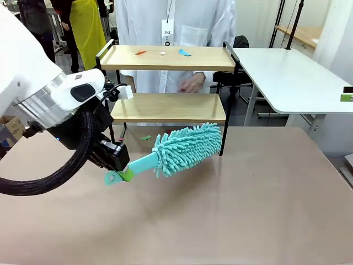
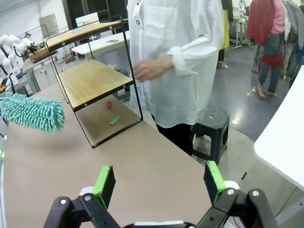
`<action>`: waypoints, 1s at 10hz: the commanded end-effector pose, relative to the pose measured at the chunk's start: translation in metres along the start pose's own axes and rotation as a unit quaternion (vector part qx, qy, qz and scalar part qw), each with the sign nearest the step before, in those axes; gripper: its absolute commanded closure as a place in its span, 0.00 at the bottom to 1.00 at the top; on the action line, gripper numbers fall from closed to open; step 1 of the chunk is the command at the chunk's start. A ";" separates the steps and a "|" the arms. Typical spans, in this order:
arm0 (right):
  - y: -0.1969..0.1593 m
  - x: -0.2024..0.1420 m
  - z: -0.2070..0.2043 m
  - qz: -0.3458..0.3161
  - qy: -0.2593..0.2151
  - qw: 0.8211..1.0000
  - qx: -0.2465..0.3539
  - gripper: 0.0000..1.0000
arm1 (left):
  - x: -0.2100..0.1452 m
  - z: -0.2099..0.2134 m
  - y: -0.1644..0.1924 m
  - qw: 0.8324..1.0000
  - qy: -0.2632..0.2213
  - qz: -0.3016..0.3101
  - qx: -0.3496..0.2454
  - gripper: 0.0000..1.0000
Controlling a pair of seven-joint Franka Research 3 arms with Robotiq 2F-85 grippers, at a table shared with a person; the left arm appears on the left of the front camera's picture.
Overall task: Clean the shelf.
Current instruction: Clean the specific section of the Shelf indicated by the human with the Duster.
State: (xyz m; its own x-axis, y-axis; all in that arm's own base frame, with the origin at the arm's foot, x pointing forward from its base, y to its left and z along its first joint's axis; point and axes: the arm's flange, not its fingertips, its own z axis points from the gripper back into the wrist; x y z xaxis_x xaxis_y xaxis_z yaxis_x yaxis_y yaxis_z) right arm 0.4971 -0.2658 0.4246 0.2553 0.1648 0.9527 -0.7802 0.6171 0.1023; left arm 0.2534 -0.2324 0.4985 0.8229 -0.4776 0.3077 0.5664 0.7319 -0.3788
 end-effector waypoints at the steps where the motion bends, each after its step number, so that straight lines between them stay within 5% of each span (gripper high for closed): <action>1: 0.001 0.003 0.000 0.003 0.000 1.000 0.000 0.00 | -0.008 0.017 0.005 1.000 0.005 -0.012 -0.005 0.87; 5: 0.001 0.003 0.000 0.003 0.000 1.000 0.000 0.00 | 0.020 -0.053 -0.021 0.999 -0.010 0.043 0.018 0.87; 10: 0.001 0.003 0.000 0.003 0.000 1.000 0.000 0.00 | 0.045 -0.108 -0.028 0.990 -0.091 0.105 0.015 0.87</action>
State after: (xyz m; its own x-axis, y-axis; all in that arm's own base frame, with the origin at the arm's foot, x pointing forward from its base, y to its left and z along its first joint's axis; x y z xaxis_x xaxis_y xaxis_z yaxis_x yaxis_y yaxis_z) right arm 0.4971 -0.2657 0.4247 0.2552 0.1648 0.9527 -0.7803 0.6170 0.1023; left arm 0.2752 -0.3143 0.4327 0.8992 -0.2670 0.3467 0.3970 0.8310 -0.3896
